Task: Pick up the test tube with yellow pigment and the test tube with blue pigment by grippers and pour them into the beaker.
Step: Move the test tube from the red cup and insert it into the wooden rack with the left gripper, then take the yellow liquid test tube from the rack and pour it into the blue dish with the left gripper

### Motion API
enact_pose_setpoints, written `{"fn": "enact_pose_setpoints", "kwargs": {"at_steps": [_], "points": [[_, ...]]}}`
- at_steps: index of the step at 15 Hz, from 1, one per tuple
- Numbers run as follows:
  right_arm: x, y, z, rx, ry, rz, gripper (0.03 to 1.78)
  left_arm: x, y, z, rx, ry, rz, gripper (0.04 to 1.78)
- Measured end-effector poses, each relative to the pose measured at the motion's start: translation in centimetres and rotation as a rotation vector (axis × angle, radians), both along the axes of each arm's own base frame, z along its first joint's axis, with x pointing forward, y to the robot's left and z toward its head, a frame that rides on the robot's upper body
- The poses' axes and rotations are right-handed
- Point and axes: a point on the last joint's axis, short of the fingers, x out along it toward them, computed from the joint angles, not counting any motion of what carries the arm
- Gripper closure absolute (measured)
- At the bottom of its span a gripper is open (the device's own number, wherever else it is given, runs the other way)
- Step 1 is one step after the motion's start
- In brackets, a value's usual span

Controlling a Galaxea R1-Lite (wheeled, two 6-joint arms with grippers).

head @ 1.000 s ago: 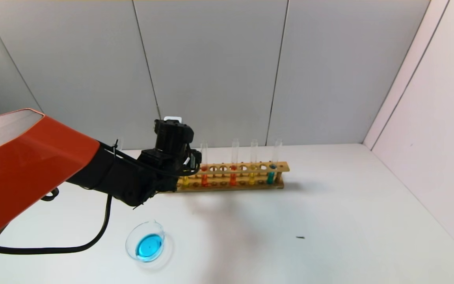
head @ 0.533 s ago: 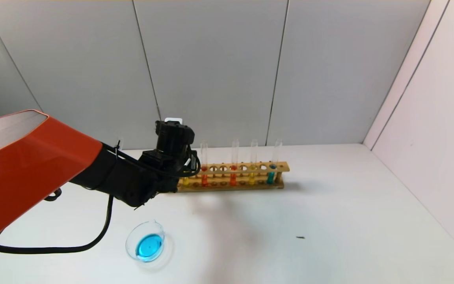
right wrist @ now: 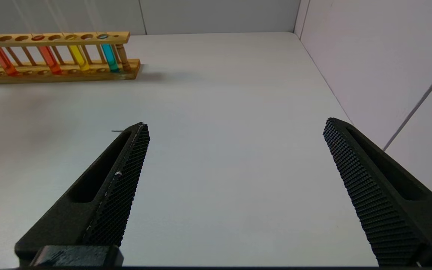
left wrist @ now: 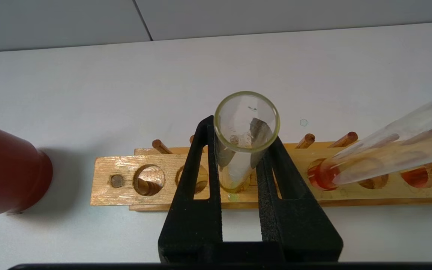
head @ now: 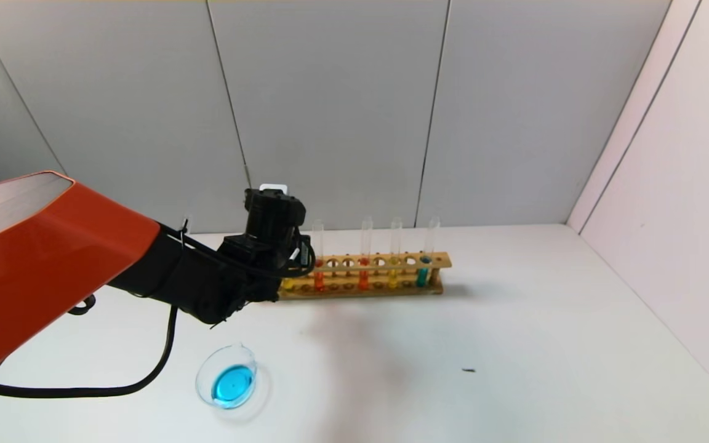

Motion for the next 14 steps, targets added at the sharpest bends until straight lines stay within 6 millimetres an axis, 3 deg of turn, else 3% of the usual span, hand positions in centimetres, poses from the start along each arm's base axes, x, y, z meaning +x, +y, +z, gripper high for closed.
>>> {"fn": "enact_pose_setpoints", "kwargs": {"at_steps": [7, 14], "points": [[0.0, 0.0, 0.0, 0.000, 0.000, 0.000, 0.11, -0.3, 0.1, 1.8, 0.020, -0.016, -0.007, 1.50], [0.0, 0.0, 0.0, 0.000, 0.000, 0.000, 0.11, -0.2, 0.2, 5.2, 0.014, -0.041, -0.002, 1.50]]}}
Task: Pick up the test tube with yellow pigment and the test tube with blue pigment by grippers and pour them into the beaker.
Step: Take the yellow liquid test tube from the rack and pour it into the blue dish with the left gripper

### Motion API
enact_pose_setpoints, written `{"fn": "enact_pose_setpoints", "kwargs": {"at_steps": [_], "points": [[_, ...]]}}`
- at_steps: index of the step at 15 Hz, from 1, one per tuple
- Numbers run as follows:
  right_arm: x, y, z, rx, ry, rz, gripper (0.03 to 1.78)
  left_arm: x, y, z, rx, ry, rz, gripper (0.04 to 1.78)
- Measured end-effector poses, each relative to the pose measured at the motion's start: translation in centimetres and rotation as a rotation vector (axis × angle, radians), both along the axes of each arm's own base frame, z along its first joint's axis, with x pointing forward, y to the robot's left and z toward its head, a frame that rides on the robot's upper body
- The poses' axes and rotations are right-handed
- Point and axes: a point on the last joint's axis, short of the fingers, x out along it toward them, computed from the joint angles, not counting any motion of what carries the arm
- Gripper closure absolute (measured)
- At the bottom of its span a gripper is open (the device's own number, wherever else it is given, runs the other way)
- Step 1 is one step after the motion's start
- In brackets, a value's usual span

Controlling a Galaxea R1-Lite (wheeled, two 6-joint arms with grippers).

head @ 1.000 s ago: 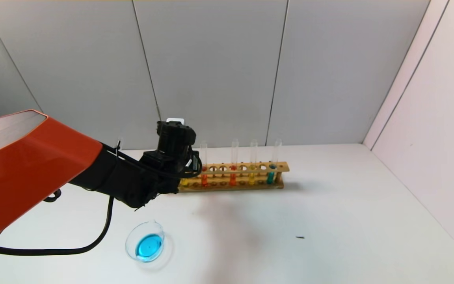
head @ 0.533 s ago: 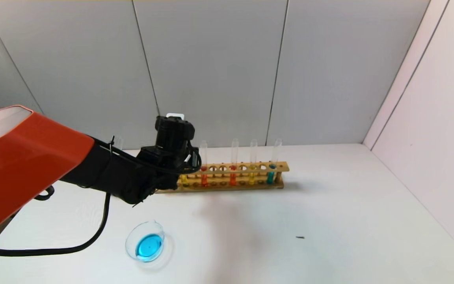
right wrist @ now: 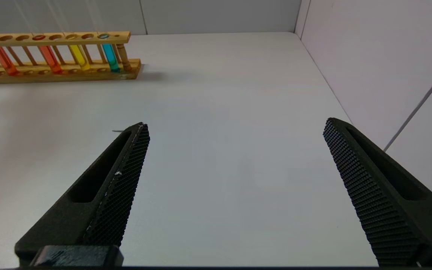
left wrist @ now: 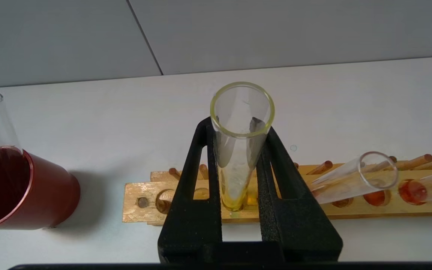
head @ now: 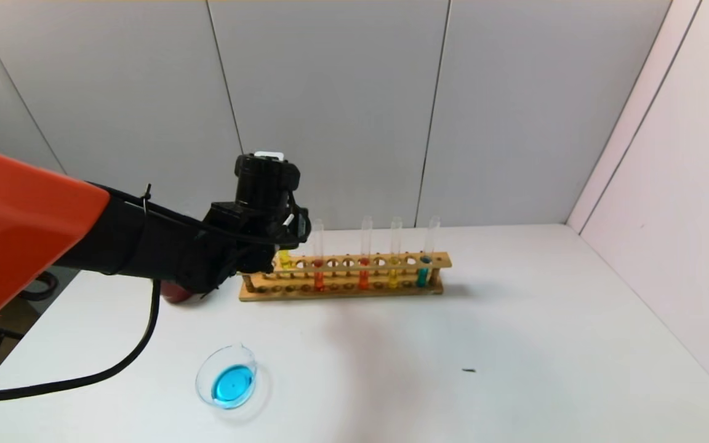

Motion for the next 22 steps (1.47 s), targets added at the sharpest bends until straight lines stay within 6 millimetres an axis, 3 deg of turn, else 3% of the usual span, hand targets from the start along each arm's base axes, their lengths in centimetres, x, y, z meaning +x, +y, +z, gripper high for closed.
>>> {"fn": "enact_pose_setpoints", "kwargs": {"at_steps": [11, 16, 22], "points": [[0.0, 0.0, 0.0, 0.000, 0.000, 0.000, 0.11, -0.8, 0.5, 5.7, -0.010, -0.043, -0.001, 1.50], [0.0, 0.0, 0.0, 0.000, 0.000, 0.000, 0.11, -3.5, 2.2, 7.9, 0.049, 0.003, -0.008, 1.50], [0.0, 0.0, 0.0, 0.000, 0.000, 0.000, 0.11, -6.9, 4.8, 8.0, 0.099, 0.055, 0.001, 1.50]]}}
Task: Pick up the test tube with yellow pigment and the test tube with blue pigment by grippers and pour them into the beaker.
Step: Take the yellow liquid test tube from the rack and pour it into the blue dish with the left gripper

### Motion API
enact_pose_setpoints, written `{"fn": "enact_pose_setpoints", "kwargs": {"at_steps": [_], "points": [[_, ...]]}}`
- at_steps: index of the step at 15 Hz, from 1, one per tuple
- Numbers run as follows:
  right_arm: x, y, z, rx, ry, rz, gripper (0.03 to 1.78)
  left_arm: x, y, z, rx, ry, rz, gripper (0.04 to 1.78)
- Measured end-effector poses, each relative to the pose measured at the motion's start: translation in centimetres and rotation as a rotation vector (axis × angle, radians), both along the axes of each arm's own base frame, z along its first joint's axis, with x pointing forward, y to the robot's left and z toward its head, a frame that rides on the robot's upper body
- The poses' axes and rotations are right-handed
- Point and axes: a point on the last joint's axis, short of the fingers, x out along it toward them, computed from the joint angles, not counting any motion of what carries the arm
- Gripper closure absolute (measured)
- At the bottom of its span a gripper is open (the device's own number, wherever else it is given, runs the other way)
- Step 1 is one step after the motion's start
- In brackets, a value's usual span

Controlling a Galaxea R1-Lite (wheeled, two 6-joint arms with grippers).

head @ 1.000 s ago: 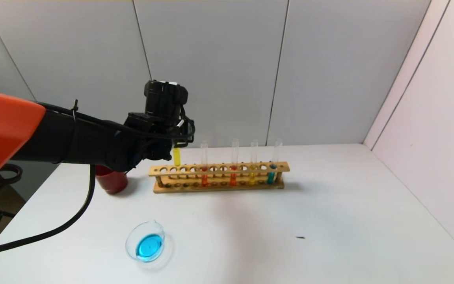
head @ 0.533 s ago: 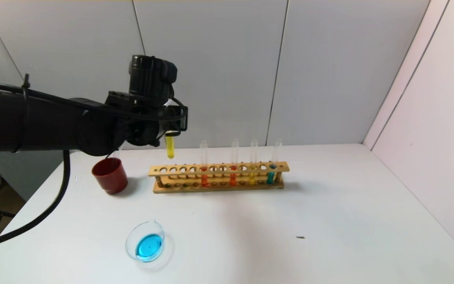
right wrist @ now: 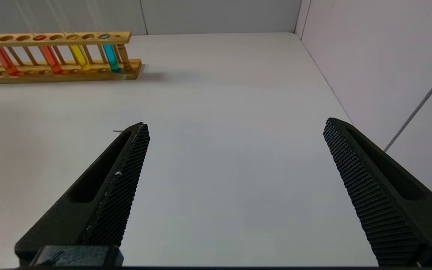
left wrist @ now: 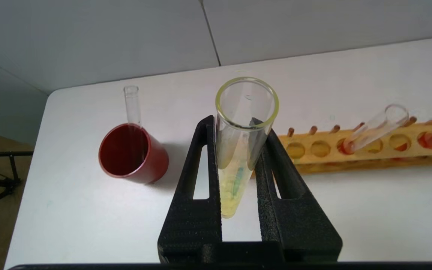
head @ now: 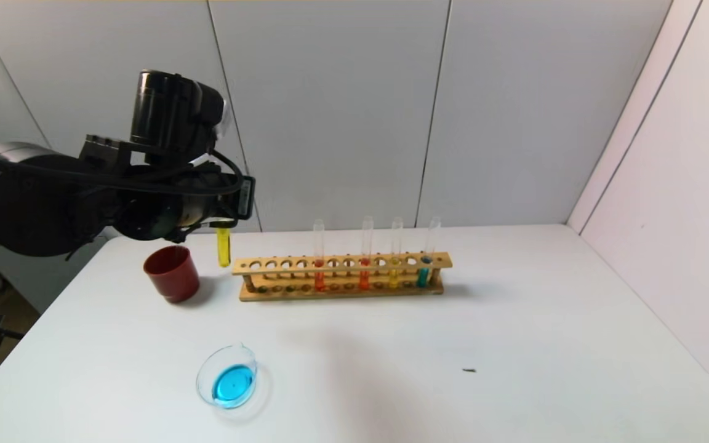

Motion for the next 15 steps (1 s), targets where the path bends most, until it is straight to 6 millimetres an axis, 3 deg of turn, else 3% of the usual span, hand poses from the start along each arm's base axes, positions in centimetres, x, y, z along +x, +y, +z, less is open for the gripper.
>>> {"fn": "enact_pose_setpoints", "kwargs": {"at_steps": [8, 15], "points": [[0.0, 0.0, 0.0, 0.000, 0.000, 0.000, 0.11, -3.5, 4.3, -3.9, 0.267, 0.164, -0.032, 1.50], [0.0, 0.0, 0.0, 0.000, 0.000, 0.000, 0.11, -4.5, 5.0, -6.1, 0.414, 0.256, -0.099, 1.50]]}}
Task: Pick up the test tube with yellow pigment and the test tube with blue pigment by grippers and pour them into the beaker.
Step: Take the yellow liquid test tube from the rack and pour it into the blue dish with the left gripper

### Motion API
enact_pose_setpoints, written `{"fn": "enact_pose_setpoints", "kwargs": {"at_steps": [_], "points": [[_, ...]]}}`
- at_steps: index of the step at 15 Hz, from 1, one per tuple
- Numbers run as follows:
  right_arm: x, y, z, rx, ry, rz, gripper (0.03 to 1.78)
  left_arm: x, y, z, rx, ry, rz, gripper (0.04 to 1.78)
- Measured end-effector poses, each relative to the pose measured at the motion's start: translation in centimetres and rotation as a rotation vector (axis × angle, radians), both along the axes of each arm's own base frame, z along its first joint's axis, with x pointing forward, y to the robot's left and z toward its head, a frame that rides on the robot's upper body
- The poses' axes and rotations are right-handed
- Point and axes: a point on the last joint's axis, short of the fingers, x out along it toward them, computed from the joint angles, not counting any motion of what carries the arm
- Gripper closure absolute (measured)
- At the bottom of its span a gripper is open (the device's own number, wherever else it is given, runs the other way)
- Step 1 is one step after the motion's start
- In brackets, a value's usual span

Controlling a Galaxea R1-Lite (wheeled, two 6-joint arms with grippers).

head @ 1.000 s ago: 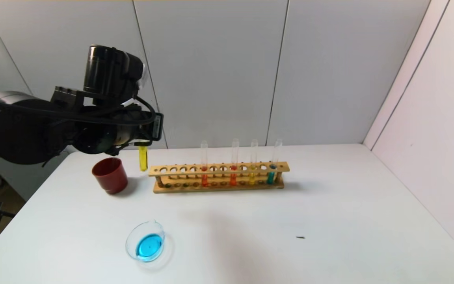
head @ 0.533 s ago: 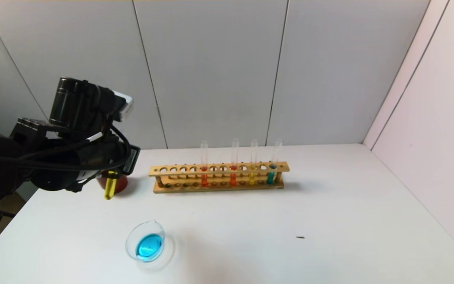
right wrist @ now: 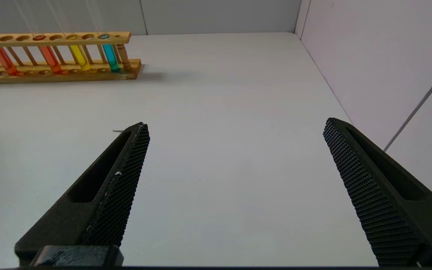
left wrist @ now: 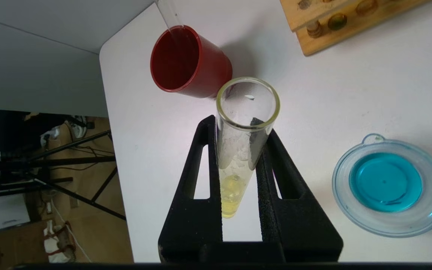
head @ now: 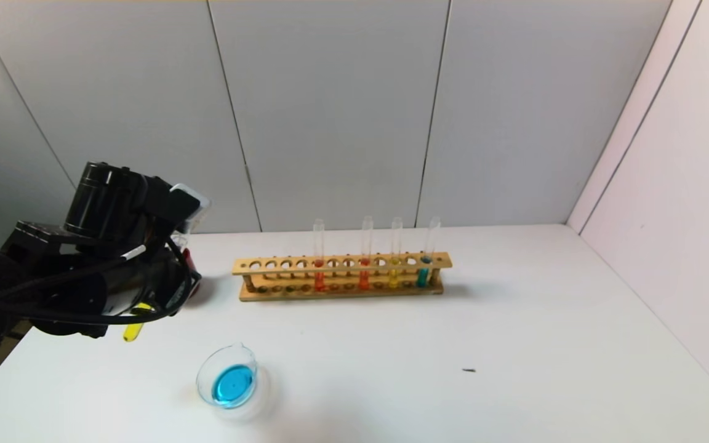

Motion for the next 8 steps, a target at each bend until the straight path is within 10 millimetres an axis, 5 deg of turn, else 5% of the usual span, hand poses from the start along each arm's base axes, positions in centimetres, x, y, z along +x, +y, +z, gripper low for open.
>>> {"fn": "enact_pose_setpoints", "kwargs": {"at_steps": [8], "points": [[0.0, 0.0, 0.0, 0.000, 0.000, 0.000, 0.11, -1.0, 0.7, -4.0, 0.143, 0.162, -0.049, 1.50]]}}
